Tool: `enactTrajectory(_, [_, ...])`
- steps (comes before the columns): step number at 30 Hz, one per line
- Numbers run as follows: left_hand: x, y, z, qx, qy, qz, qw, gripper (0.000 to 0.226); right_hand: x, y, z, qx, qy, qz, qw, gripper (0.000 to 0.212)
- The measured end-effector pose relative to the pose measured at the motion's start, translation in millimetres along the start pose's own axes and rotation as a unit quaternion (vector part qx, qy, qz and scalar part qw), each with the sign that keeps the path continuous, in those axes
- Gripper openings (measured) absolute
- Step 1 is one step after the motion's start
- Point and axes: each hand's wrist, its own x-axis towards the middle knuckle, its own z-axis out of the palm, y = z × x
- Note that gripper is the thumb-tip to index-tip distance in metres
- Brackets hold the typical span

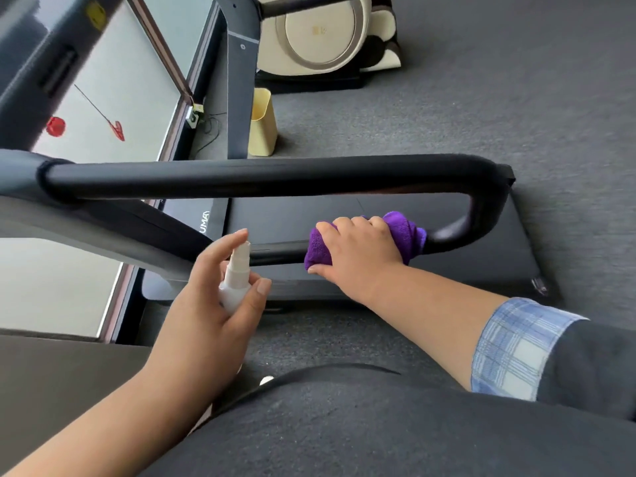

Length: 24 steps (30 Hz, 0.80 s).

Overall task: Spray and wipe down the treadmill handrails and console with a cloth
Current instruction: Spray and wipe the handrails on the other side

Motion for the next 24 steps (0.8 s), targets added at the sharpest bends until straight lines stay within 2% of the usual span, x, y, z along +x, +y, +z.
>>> enactTrajectory(10, [13.6,-82.0,-74.6,-0.011,-0.045,-0.024,0.999,0.048,54.5,-118.7,12.1,0.012,-0.004,-0.008,1.000,0.077])
enactTrajectory(13, [21.5,-89.7,-86.9,-0.010,-0.062,0.004,0.998,0.047,63.0,-143.0,14.5,0.009,-0.003,-0.008,1.000,0.078])
enactTrajectory(19, [32.2,-90.5,-88.0,-0.017,-0.098,0.045,0.994,0.048,59.9,-145.4,8.8,0.021,-0.012,-0.035,0.999,0.074])
enactTrajectory(24, [40.0,-83.9,-75.9,-0.017,-0.113,0.078,0.990,0.050,38.4,-118.8,-9.1,0.060,-0.013,-0.020,0.998,0.050])
